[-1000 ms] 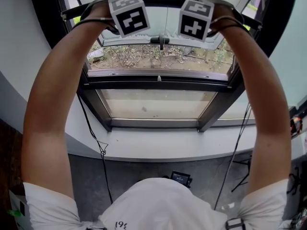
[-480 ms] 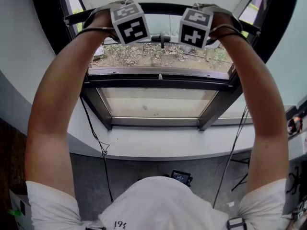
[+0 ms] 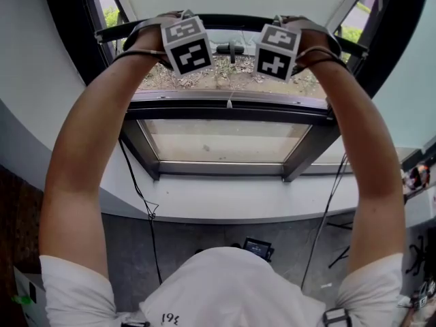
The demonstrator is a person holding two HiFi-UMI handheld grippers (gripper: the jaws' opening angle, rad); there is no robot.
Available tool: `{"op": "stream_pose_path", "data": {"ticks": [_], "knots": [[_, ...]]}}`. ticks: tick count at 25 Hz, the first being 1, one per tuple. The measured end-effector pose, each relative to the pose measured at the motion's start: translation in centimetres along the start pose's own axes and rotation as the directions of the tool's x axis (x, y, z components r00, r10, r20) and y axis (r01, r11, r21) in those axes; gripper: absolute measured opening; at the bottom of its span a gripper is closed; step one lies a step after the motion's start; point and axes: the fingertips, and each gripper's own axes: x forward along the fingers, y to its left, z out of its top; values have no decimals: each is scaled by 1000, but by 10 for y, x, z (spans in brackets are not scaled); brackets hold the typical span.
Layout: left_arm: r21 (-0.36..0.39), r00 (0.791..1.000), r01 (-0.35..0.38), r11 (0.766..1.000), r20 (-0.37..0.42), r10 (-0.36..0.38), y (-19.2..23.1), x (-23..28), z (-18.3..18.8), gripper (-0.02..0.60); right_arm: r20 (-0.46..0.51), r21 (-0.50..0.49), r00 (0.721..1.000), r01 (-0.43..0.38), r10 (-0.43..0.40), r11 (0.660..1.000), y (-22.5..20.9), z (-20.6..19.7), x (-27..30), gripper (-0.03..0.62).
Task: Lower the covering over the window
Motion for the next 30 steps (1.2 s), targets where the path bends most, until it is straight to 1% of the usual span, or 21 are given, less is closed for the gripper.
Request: {"op": "stream_pose_path", "data": {"ticks": [6, 19, 25, 30], "knots": [[24, 1000, 8, 1000, -17, -8, -18, 6, -5, 89, 3, -4, 1000, -16, 16, 1000, 19, 3, 5, 43], [3, 1000, -1, 1000, -18, 1, -28, 11, -8, 86, 5, 4, 1000, -21, 21, 1000, 31, 4, 9, 43], [19, 999, 21, 1000, -35, -20, -45, 14, -10, 80, 6, -9, 999, -45, 45, 999, 49, 3, 11, 43], [6, 999, 40, 999, -36, -39, -55, 20, -14, 80, 2, -20, 998, -69, 69, 997, 59, 7, 17, 43]]}}
